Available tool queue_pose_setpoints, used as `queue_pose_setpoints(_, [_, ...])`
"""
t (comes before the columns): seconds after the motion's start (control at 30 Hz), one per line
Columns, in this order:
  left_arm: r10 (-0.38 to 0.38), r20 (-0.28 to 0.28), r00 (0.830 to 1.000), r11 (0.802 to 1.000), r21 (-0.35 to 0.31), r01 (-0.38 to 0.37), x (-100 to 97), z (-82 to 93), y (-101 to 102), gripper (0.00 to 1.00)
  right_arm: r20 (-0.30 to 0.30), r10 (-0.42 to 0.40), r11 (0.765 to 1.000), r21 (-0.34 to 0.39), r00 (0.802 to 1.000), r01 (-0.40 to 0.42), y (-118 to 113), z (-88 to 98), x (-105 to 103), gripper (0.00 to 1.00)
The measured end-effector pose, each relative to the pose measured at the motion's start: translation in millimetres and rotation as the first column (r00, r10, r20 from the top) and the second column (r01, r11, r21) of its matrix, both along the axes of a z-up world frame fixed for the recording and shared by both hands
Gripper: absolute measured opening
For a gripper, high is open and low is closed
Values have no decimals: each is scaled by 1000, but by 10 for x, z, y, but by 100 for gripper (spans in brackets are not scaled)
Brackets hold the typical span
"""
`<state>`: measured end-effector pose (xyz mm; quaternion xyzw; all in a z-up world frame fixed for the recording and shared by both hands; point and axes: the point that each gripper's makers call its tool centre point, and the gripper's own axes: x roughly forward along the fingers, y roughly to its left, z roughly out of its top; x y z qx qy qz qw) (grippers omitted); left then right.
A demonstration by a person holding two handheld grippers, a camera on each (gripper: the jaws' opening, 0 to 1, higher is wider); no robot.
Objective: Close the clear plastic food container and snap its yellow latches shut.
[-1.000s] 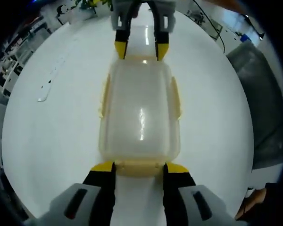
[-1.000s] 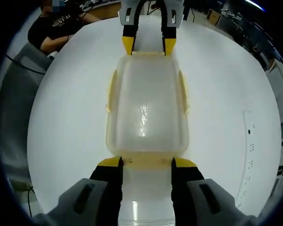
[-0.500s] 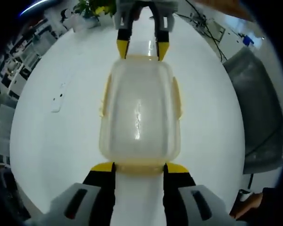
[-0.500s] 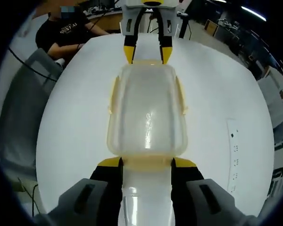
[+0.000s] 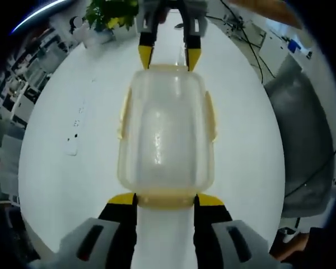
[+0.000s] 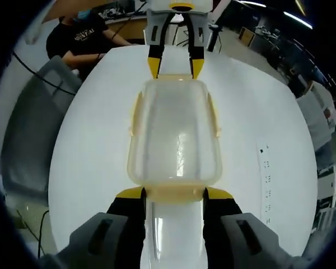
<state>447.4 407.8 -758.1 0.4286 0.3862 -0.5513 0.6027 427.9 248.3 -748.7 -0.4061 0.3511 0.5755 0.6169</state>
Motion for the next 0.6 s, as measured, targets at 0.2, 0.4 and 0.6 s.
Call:
queue_pose_setpoints(0.2, [-18, 1, 1000, 1000, 6, 18, -40, 49, -273, 34, 13, -8, 1000, -7, 1000, 8, -262, 42, -4, 37])
queue_pose_setpoints(0.4, [-21, 10, 1000, 1000, 3, 21, -56, 84, -549, 34, 22, -21, 1000, 2, 1000, 21, -488, 55, 59, 37])
queue_pose_setpoints(0.6, [-30, 12, 999, 1000, 8, 29, -51, 69, -782, 34, 24, -27, 1000, 5, 999, 27, -726, 55, 89, 37])
